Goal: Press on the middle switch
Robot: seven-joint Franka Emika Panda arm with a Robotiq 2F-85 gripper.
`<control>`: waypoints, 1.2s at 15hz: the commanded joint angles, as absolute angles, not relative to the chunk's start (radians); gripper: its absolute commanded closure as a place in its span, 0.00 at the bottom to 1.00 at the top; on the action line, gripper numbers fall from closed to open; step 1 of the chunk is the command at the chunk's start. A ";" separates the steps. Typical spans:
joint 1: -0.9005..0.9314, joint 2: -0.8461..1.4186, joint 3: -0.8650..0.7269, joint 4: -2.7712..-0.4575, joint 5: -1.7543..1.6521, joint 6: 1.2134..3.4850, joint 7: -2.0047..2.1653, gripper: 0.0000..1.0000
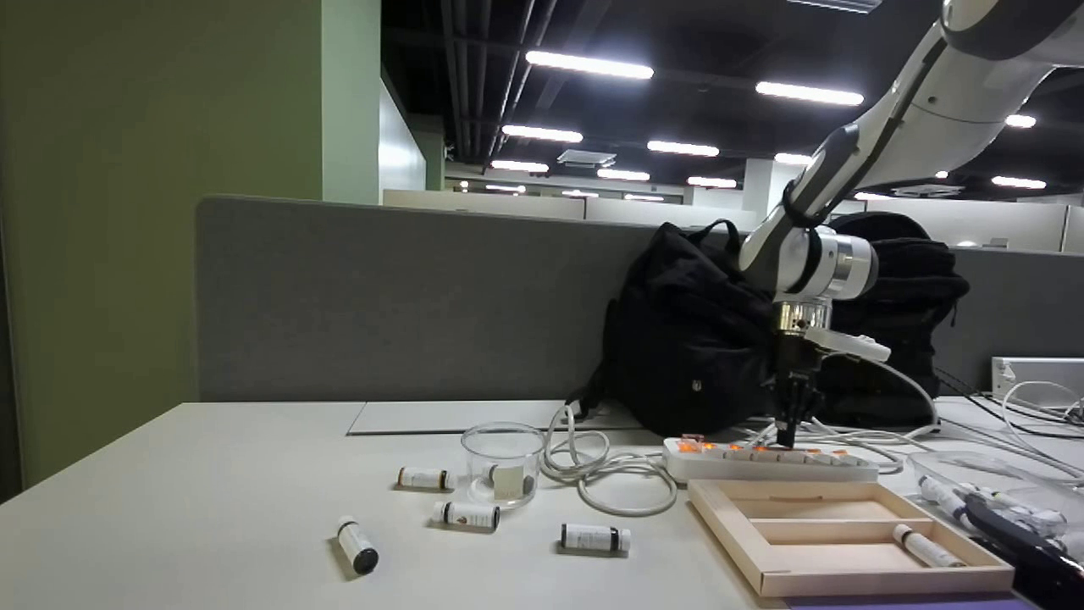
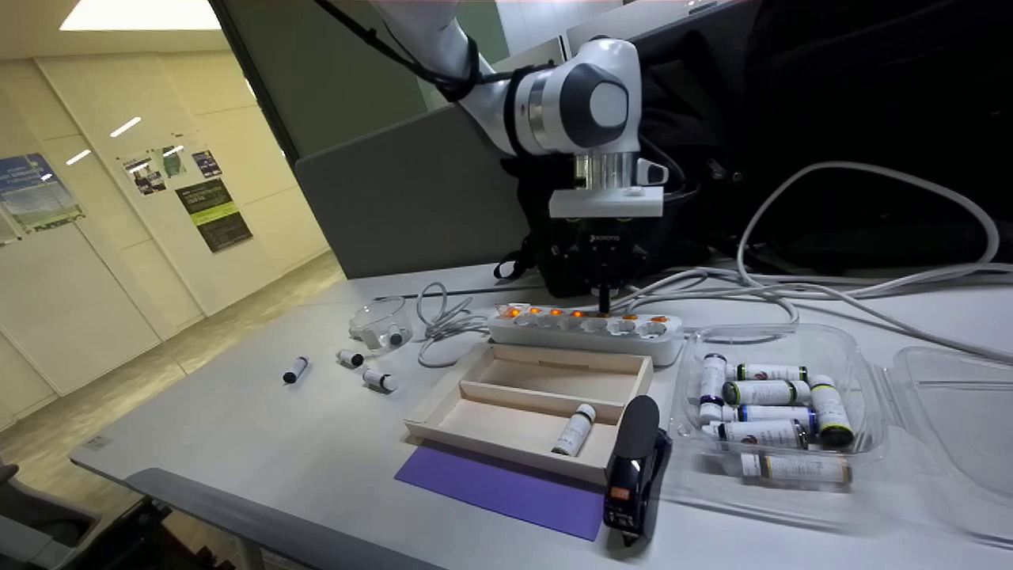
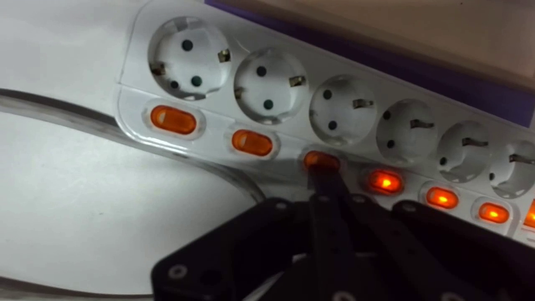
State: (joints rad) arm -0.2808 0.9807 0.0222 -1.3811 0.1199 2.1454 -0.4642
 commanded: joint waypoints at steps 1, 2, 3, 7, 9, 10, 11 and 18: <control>-0.260 1.026 -0.003 -1.339 0.091 2.142 -0.380 1.00; -0.250 1.038 -0.016 -1.336 0.080 2.152 -0.356 1.00; -0.244 1.043 -0.025 -1.334 0.072 2.157 -0.337 1.00; -0.235 1.048 -0.030 -1.329 0.062 2.140 -0.301 1.00; -0.249 1.021 -0.014 -1.344 0.076 2.140 -0.319 1.00; -0.259 1.000 -0.005 -1.360 0.085 2.150 -0.334 1.00; -0.274 0.960 0.006 -1.397 0.099 2.174 -0.354 1.00; -0.369 0.753 0.064 -1.595 0.180 2.270 -0.500 0.72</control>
